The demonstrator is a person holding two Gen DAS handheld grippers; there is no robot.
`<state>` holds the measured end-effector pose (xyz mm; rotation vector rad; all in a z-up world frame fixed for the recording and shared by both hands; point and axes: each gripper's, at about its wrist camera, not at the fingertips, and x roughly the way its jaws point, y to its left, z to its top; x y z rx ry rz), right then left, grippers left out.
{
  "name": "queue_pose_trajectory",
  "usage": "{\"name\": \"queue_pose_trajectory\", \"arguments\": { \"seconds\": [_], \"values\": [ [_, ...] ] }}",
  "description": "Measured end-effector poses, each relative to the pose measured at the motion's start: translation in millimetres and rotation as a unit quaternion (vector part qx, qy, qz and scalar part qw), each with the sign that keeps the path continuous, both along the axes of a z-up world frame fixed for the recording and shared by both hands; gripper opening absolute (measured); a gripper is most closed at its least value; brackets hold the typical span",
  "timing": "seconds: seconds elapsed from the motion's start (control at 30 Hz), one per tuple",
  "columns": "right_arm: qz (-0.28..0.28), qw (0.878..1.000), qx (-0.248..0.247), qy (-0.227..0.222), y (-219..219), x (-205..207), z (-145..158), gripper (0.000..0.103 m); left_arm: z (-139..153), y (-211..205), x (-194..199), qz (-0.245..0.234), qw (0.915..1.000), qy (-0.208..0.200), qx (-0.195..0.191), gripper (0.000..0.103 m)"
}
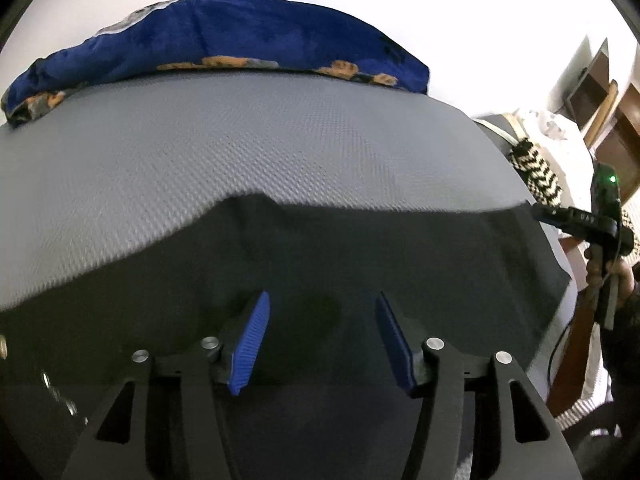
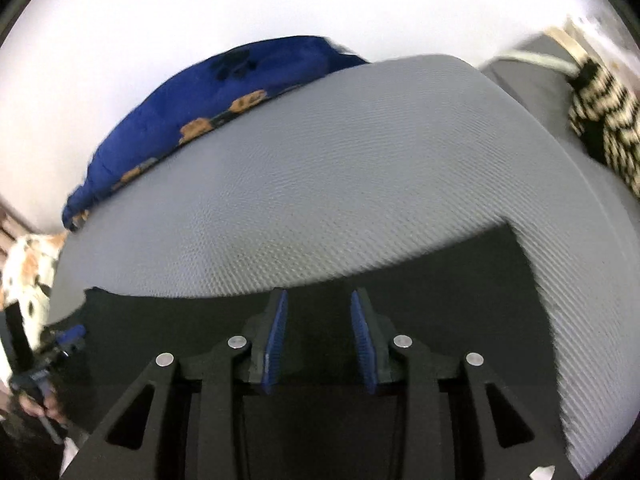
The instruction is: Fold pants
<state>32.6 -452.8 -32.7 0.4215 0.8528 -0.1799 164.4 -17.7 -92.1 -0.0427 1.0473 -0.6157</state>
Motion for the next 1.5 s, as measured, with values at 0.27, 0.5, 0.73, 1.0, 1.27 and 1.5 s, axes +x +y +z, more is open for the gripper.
{"name": "queue_pose_trajectory", "arguments": {
  "seconds": [0.27, 0.5, 0.73, 1.0, 1.27, 1.5],
  "values": [
    [-0.052, 0.997, 0.064, 0.011, -62, -69, -14, 0.033, 0, -16, -44, 0.0, 0.9998, 0.017, -0.005, 0.057],
    [-0.07, 0.995, 0.071, 0.03, -98, -102, -29, 0.034, -1, -33, -56, 0.002, 0.9997, 0.025, -0.008, 0.057],
    [-0.068, 0.99, 0.125, 0.019, -119, -122, -46, 0.033, -6, -47, -62, 0.006, 0.9993, 0.036, -0.002, 0.057],
    [-0.029, 0.976, 0.215, 0.004, -127, -135, -64, 0.033, -9, -56, -66, -0.001, 0.9993, 0.036, 0.011, 0.058],
    [-0.005, 0.962, 0.274, -0.018, -121, -139, -79, 0.033, -10, -60, -67, 0.001, 0.9994, 0.032, 0.014, 0.061],
    [-0.019, 0.956, 0.291, -0.031, -122, -158, -85, 0.033, -11, -61, -68, -0.001, 0.9995, 0.03, 0.013, 0.064]
  ]
}}
